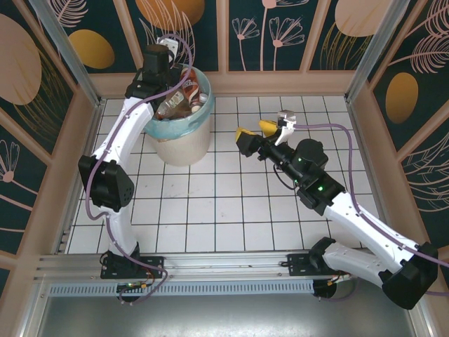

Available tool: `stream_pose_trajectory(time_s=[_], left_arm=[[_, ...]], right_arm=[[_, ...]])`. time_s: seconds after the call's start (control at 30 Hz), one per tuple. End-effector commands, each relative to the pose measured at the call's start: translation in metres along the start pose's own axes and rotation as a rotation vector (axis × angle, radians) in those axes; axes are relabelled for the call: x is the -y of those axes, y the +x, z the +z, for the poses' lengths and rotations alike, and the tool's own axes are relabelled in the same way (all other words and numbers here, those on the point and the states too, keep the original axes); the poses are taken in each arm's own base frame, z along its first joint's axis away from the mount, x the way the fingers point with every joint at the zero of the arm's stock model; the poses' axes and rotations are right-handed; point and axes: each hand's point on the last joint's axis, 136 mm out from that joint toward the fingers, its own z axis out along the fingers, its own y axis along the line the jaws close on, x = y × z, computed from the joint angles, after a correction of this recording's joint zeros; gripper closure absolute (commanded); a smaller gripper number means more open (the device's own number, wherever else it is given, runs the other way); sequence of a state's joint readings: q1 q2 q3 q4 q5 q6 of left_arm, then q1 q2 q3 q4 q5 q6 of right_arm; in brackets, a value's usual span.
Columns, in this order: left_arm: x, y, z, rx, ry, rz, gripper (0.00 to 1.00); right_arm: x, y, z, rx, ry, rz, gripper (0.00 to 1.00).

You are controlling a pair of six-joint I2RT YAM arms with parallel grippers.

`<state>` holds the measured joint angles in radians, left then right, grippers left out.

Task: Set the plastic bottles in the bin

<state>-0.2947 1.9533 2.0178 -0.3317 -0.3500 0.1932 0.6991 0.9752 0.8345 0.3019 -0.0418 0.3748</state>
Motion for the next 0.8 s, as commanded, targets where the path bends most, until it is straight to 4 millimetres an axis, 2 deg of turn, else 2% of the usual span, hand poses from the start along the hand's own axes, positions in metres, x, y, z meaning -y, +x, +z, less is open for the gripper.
stream_pose_trajectory(time_s=[0.0, 0.2, 0.33, 0.43, 0.53, 0.63, 0.7, 0.77], left_arm=[[0.001, -0.012, -0.009, 0.025, 0.033, -0.018, 0.22], [-0.018, -0.051, -0.042, 0.115, 0.026, -0.096, 0.17], [-0.032, -0.073, -0.066, 0.18, 0.013, -0.148, 0.22], [-0.032, -0.085, -0.075, 0.217, 0.043, -0.18, 0.26], [-0.035, -0.08, -0.062, 0.191, 0.004, -0.184, 0.34], [-0.042, -0.062, -0.038, 0.104, -0.054, -0.201, 0.4], [-0.037, -0.051, -0.026, 0.059, -0.024, -0.224, 0.44], [-0.022, -0.041, -0.018, 0.03, 0.037, -0.216, 0.46]], right_arm=[[0.006, -0.004, 0.001, 0.018, 0.025, 0.012, 0.01], [0.006, -0.006, 0.006, 0.014, 0.021, 0.015, 0.01], [0.005, -0.007, 0.01, 0.011, 0.017, 0.012, 0.01], [0.006, -0.006, 0.012, 0.008, 0.019, 0.015, 0.01], [0.007, -0.006, 0.014, 0.008, 0.019, 0.024, 0.01], [0.006, -0.006, 0.014, 0.005, 0.014, 0.029, 0.01], [0.008, -0.004, 0.012, 0.0, 0.024, 0.029, 0.01], [0.011, -0.002, 0.011, -0.004, 0.034, 0.029, 0.01]])
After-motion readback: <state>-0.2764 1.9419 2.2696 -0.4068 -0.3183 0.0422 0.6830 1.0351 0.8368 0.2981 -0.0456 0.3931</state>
